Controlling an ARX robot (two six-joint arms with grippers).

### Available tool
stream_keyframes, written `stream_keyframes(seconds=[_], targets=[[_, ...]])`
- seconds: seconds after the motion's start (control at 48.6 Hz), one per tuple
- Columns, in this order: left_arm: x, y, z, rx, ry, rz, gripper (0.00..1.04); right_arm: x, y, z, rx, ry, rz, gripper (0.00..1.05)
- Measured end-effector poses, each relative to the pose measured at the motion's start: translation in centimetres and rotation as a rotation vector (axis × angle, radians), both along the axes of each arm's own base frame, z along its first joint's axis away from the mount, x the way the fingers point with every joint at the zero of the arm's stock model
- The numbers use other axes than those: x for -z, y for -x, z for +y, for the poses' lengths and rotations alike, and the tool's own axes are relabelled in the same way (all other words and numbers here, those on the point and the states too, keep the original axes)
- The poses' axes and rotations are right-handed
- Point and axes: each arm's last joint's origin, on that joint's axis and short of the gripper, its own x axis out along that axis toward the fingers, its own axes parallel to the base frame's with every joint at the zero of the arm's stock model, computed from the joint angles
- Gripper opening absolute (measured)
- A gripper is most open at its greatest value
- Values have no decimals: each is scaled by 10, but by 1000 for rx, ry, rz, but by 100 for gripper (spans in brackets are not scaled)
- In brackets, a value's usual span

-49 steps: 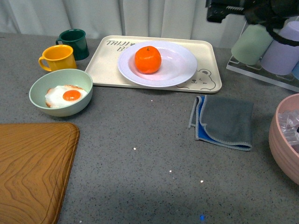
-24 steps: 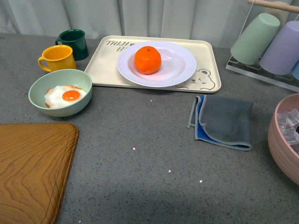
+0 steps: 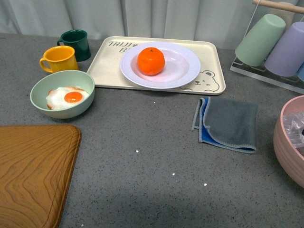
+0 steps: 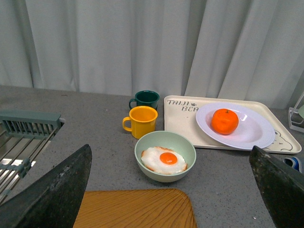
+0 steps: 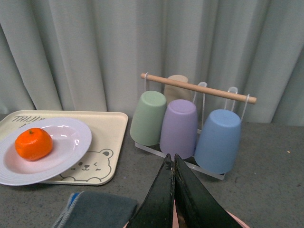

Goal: Place orange and plate with both arms

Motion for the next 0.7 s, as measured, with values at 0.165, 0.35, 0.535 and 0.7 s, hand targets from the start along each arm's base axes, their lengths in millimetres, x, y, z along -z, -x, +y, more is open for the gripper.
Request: stream_keyframes(seconds=[0.165, 0.35, 0.535, 0.7], targets=[[0, 0, 0, 1, 0, 0, 98, 0, 17, -1, 3, 0, 2, 1], [0, 0, 0, 0, 0, 0, 98, -1, 31, -1, 3, 0, -3, 1], [0, 0, 0, 0, 0, 0, 98, -1, 48, -1, 0, 0, -2, 1], [0, 0, 0, 0, 0, 0, 98, -2, 56, -1, 0, 0, -4, 1]])
